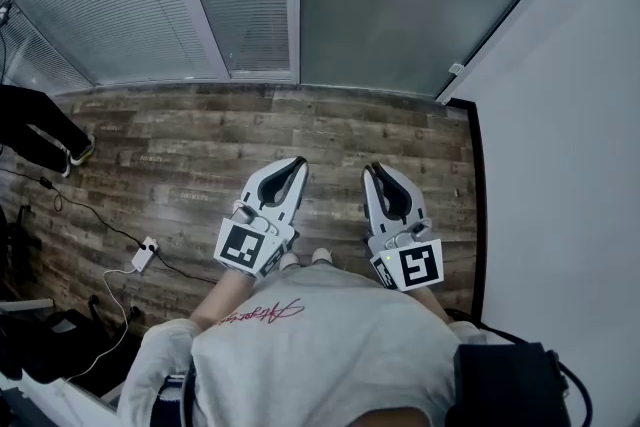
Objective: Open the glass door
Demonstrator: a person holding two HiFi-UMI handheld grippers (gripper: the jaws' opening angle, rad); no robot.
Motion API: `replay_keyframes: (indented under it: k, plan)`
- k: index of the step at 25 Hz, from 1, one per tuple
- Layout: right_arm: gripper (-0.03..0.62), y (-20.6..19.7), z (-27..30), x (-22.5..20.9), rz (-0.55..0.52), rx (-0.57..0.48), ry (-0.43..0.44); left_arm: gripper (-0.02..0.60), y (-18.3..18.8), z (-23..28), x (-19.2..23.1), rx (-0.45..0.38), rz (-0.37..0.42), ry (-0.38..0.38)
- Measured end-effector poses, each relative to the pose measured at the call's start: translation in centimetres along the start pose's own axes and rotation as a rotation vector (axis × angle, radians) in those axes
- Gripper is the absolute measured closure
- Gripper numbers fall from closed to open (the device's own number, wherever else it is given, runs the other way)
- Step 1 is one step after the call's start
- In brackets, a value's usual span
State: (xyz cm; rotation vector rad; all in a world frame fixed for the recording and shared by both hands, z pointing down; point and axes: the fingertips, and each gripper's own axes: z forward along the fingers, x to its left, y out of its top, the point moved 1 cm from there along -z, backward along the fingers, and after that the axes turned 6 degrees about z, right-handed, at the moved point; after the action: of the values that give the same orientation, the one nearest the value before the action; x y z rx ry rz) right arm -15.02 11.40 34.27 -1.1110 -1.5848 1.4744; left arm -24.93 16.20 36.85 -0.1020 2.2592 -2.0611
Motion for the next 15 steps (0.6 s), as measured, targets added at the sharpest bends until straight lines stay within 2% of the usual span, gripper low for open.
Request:
replay_keyframes:
  k: [10,15]
  plan:
    - [0.549,-1.1,-0.4,-3.6,0.001,0.062,0.03,0.564,-0.7,2.2,-1.1,0.005,0.009,0.044]
    - [0.549,-0.6,0.8,-3.7,0.002,0.015,0.069,0.565,-0.7,2.9,-0.4,0.009,0.01,0.063]
